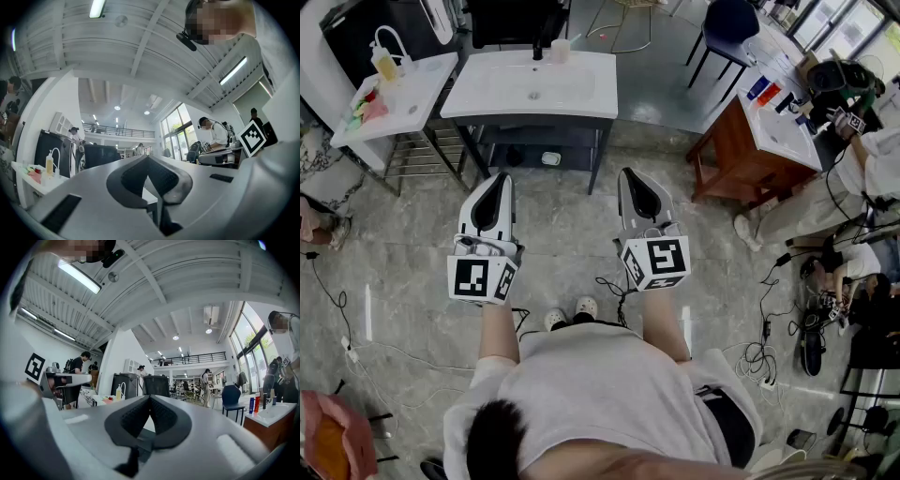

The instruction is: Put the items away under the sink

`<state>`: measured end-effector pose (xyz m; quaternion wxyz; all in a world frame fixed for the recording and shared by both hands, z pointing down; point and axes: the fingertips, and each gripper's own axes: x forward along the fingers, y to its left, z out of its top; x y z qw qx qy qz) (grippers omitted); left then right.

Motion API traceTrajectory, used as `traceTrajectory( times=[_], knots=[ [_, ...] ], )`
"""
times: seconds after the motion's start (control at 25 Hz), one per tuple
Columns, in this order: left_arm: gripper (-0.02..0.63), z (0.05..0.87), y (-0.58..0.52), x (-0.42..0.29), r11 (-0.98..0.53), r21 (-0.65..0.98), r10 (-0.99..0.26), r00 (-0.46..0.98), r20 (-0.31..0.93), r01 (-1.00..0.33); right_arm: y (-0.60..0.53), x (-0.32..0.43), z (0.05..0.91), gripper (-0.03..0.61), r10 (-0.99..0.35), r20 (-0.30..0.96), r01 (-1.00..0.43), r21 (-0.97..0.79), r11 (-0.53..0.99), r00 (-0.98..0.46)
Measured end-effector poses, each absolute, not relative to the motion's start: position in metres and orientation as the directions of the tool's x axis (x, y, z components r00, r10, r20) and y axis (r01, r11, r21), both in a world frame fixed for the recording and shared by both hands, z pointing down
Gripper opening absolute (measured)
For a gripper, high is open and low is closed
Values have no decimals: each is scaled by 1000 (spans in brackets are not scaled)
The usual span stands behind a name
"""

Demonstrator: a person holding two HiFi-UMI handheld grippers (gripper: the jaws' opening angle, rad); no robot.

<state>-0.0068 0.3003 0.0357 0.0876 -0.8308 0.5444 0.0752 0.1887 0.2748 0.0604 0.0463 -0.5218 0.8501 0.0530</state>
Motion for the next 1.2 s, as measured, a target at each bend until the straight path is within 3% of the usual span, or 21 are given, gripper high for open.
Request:
traceTrajectory(
  times=[0.48, 1.2],
  knots=[
    [8, 31, 282, 21, -393, -80, -889, 400, -223, -916, 256, 211, 55, 12, -859, -194, -874, -11, 486, -474],
    [8, 25, 228, 44, -366, -107, -888, 381, -257, -924, 194, 238, 66, 12, -855, -184, -869, -16, 495, -484]
  ],
)
